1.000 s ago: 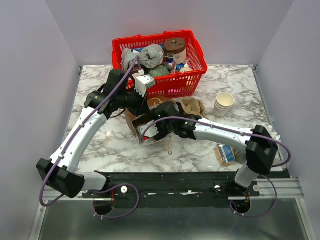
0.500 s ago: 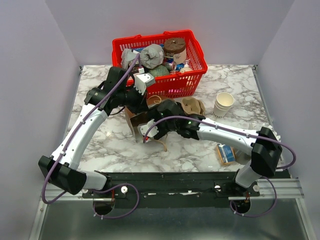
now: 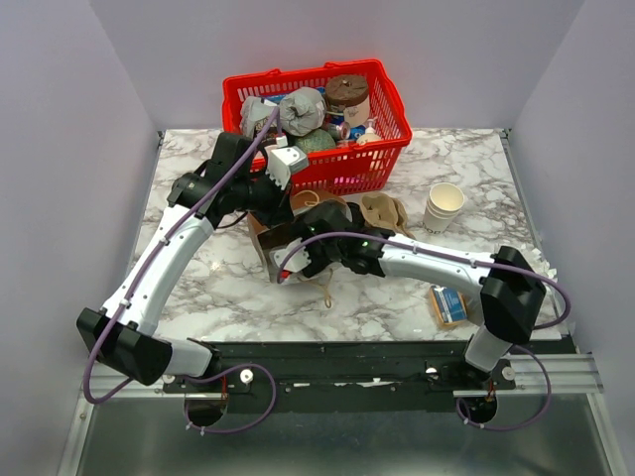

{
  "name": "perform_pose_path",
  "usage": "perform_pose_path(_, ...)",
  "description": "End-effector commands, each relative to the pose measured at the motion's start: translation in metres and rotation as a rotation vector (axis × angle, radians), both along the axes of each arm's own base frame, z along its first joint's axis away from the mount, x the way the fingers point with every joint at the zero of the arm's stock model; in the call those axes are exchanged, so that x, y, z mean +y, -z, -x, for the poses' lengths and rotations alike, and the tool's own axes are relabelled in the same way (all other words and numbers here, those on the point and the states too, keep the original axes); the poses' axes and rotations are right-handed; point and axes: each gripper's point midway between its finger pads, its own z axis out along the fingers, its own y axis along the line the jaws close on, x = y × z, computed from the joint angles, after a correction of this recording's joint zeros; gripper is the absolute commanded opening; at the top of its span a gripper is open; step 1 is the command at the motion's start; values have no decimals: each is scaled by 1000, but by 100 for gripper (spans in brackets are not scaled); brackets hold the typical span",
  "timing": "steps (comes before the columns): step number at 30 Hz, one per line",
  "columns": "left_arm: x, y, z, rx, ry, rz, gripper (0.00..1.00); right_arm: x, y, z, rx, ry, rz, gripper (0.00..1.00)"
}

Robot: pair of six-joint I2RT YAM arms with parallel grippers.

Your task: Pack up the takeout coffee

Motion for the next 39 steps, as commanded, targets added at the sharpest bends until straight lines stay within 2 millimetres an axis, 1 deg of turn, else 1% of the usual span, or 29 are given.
perform_pose_path(1, 5, 1, -3, 1, -14, -23, 0, -2, -2, -17, -32, 65, 14, 0)
perform_pose_path(4, 6, 1, -3, 2, -16, -21, 0, -5, 1, -22, -34, 85, 32, 0)
perform_pose_path(7, 6, 1, -3, -1, -16, -22, 0, -6, 0, -20, -23, 80, 33, 1)
perform_pose_path(11, 7, 1, -4, 3, -21, -22, 0, -7, -10, -13, -1, 66, 17, 0)
perform_pose_path(12, 6, 1, -4, 3, -18, -20, 0, -8, -16, -13, -3, 69, 5, 0)
perform_pose_path(15, 6, 2, -3, 6, -20, -20, 0, -10, -19, -12, 2, 80, 7, 0)
perform_pose_path(19, 5, 1, -5, 5, -22, -13, 0, -14, -15, -12, 22, 97, 39, 1)
perform_pose_path(22, 5, 0, -5, 1, -23, -11, 0, -14, -18, -12, 33, 111, 40, 0)
perform_pose_path(25, 5, 0, -5, 3, -23, -9, 0, -14, -16, -15, 38, 131, 50, 1)
perform_pose_path(28, 5, 1, -4, 6, -23, -8, 0, -13, -9, -18, 36, 133, 69, 1)
perform_pose_path(29, 5, 1, -4, 5, -22, -9, 0, -12, -9, -20, 31, 139, 70, 1)
perform_pose_path(30, 5, 0, -4, 4, -23, -8, 0, -11, -3, -21, 38, 142, 81, 0)
perform_pose_path(36, 5, 2, -4, 13, -23, -7, 0, -4, 5, -27, 27, 134, 93, 1)
perform_pose_path(37, 4, 2, -5, 14, -24, -9, 0, -2, 11, -33, 14, 149, 109, 0)
perform_pose_path(39, 4, 1, -6, 13, -25, -8, 0, -2, 14, -36, 11, 163, 119, 0)
